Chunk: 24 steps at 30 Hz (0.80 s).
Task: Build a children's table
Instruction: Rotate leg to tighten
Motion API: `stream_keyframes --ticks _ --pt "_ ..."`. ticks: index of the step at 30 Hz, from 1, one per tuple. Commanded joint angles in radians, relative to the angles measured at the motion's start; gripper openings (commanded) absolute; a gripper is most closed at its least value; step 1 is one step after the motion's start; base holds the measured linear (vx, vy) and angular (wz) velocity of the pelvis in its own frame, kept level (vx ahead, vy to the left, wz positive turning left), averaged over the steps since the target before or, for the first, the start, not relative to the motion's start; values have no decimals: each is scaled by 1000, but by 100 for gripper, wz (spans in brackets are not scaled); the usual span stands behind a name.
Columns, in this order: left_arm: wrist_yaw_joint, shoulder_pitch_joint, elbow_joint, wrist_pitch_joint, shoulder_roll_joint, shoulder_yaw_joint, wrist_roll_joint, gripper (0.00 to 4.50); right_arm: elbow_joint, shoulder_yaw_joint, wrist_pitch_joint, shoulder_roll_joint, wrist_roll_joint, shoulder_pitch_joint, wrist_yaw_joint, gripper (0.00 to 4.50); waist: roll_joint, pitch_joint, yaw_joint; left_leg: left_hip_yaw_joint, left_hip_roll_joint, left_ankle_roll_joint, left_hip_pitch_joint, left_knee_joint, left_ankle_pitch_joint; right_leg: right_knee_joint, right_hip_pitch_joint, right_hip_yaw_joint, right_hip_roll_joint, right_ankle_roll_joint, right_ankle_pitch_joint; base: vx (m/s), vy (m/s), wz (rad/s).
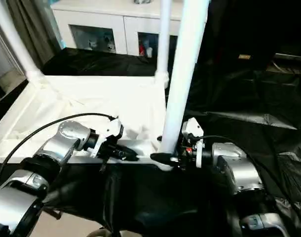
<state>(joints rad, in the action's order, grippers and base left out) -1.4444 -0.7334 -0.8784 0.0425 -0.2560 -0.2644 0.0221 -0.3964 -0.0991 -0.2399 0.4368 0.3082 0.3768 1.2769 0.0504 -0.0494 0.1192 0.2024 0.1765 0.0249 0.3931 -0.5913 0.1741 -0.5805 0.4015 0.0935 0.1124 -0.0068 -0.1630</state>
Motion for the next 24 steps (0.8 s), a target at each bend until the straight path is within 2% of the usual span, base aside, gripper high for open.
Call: stream_keyframes --ticks 1,2,4,6,11,12,13,14,15,16,18,19,20,21,22,23,24 --pt "-20 -2 39 -9 4 0 -31 0 27 -20 -18 4 10 -10 30 291 -18 68 0 -25 68 -48 -33 77 265 59 -43 -49 62 -243 -247 0 0 0" --pt "-20 2 50 -16 2 -1 -32 0 32 -26 -24 5 13 -14 34 285 -18 70 -1 -26 68 -54 -29 77 242 55 -47 -48 62 -244 -228 0 0 0" --pt "-11 5 58 -19 2 -1 -31 0 42 -32 -29 4 15 -22 33 275 -22 70 -1 -25 67 -60 -28 75 224 53 -45 -48 61 -242 -210 0 0 0" --pt "13 5 56 -14 8 3 -27 0 52 -38 -31 -2 13 -33 23 253 -20 71 1 -24 66 -70 -27 71 210 53 -45 -48 61 -244 -203 0 0 0" --pt "123 -10 21 15 43 20 -4 0 48 -26 -12 -46 -10 -55 -69 234 -22 68 2 -25 65 -62 -27 73 228 60 -42 -48 61 -227 -251 0 0 0" --pt "215 -26 -9 22 69 27 16 0 17 -13 4 -88 -40 -53 -173 231 -21 66 1 -27 64 -50 -29 75 253 64 -43 -48 64 -218 -295 0 0 0" --pt "223 -27 -11 23 71 28 18 0 14 -12 5 -91 -42 -53 -182 227 -21 60 -5 -28 61 -29 -31 78 289 73 -37 -47 63 -201 -361 0 0 0" --pt "329 -47 -44 29 101 34 37 0 -33 -6 35 -136 -97 -46 -323 223 -20 58 -9 -32 60 -9 -36 81 326 82 -38 -46 67 -177 -434 0 0 0" --pt "374 -57 -59 28 115 36 44 0 -55 -4 44 -155 -118 -41 -381 220 -19 56 -15 -34 61 5 -38 82 344 84 -33 -47 67 -171 -455 0 0 0" --pt "411 -66 -71 29 127 37 50 0 -75 1 54 -174 -136 -37 -437 220 -17 54 -23 -39 58 23 -40 86 382 90 -33 -42 64 -148 -508 0 0 0" --pt "436 -72 -79 29 135 37 55 0 -87 5 59 -187 -146 -34 -476 209 -20 51 -32 -43 55 30 -45 87 427 101 -33 -38 66 -123 -566 0 0 0" --pt "510 -90 -101 25 158 40 67 0 -117 26 64 -225 -157 -23 -572 206 -15 49 -39 -44 54 28 -47 88 449 108 -31 -36 64 -111 -587 0 0 0" --pt "543 -98 -112 23 169 42 70 0 -130 34 68 -241 -165 -18 -615 204 -15 46 -44 -44 53 30 -50 87 466 112 -26 -35 63 -106 -603 0 0 0" --pt "581 -107 -124 22 181 46 74 0 -144 43 74 -259 -176 -12 -663 202 -15 41 -51 -47 50 39 -58 85 510 120 -20 -28 61 -90 -650 0 0 0" --pt "661 -127 -149 20 211 53 80 0 -181 49 92 -292 -214 4 -770 202 -17 37 -58 -53 47 46 -64 83 548 131 -21 -16 61 -62 -704 0 0 0" --pt "689 -134 -161 25 223 57 84 0 -199 55 95 -307 -227 13 -813 202 -9 36 -71 -56 44 53 -84 77 603 147 -12 4 56 -42 -729 -53 23 -4" --pt "703 -138 -168 29 229 59 87 0 -209 60 95 -316 -234 18 -838 202 -11 35 -77 -60 43 52 -82 78 622 152 -20 15 52 -28 -728 -53 23 -4"
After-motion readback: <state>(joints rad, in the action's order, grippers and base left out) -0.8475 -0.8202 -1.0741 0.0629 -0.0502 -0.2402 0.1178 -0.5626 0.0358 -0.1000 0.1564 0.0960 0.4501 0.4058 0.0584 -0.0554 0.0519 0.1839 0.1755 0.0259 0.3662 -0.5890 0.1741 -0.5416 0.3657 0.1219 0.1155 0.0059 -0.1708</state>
